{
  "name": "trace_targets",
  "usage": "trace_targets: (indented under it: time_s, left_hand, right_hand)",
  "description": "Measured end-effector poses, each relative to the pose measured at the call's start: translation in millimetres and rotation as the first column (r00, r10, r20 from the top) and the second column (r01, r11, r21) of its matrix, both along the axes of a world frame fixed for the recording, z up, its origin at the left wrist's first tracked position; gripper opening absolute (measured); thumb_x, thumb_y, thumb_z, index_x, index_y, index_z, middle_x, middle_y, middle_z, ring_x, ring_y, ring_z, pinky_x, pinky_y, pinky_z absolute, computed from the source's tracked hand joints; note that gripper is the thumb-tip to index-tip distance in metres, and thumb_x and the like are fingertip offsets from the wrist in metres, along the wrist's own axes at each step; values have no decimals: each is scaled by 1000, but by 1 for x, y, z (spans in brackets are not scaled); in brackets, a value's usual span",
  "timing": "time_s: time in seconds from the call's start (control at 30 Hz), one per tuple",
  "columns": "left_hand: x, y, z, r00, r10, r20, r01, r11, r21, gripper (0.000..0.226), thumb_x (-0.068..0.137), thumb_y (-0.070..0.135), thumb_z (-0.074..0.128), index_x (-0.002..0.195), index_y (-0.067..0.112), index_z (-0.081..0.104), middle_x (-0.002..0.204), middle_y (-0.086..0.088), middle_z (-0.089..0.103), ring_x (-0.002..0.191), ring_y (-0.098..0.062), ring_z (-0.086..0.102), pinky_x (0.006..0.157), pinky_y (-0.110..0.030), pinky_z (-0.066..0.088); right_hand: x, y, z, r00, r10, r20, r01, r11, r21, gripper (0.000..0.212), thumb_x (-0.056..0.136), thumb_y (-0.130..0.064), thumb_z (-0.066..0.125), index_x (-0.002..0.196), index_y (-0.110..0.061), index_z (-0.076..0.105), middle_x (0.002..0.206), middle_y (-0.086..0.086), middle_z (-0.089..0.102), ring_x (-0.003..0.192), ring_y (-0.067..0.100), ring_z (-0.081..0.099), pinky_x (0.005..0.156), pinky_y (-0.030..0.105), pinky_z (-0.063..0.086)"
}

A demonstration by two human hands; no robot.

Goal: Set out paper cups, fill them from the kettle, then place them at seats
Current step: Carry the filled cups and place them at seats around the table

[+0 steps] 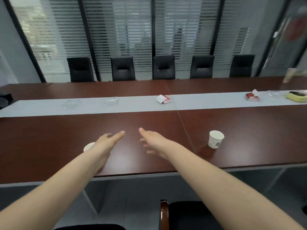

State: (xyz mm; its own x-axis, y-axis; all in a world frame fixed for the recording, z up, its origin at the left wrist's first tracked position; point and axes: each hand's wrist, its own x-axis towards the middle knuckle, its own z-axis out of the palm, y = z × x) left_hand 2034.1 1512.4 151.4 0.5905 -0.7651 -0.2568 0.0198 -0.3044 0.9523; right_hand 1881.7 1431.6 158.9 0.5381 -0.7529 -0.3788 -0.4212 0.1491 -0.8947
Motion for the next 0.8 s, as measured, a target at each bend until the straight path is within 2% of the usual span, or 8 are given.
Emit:
trace_targets:
  time_s: [0.1,0.2,0.4,0.53,0.73,0.8]
  left_hand:
    - [-89,10,20,990,-144,6,144,989,-45,73,84,46,66,144,15,38,148,-4,40,138,-20,34,109,-39,28]
    - [-191,33,33,968,-247,40,250,965,-85,69,86,44,64,144,17,38,148,-2,42,137,-19,36,108,-38,30]
    - [-391,82,46,891,-438,117,451,882,-135,64,93,40,56,146,14,33,150,-2,38,136,-20,37,108,-35,31]
    - [-503,108,53,804,-579,139,594,797,-114,63,95,44,50,148,18,29,152,3,34,139,-17,32,115,-39,26]
    - [-681,129,69,551,-811,195,832,553,-48,57,99,36,45,149,15,28,153,1,32,139,-18,31,114,-35,27]
    - [-721,132,73,498,-844,198,865,500,-46,56,99,36,46,148,16,30,151,0,35,138,-18,34,115,-37,28]
  right_hand:
    - [-85,25,19,995,-50,83,55,997,-63,59,99,-51,32,148,-18,29,149,2,38,130,21,43,100,33,41]
    - [-183,58,30,976,-153,157,169,982,-89,61,99,-51,34,151,-20,25,154,1,32,134,20,39,107,36,38]
    - [-387,130,35,905,-392,166,414,902,-124,60,98,-53,35,150,-23,24,153,-2,35,134,21,40,110,42,37]
    - [-505,173,34,820,-547,168,565,820,-91,62,98,-52,36,151,-23,23,154,-2,33,135,19,39,109,39,38]
    - [-681,243,45,589,-774,232,804,590,-73,48,101,-44,37,143,-21,34,141,3,46,114,15,47,105,37,40]
    - [-719,259,49,531,-813,239,844,532,-66,51,101,-43,37,146,-20,32,142,2,45,118,15,47,105,37,39]
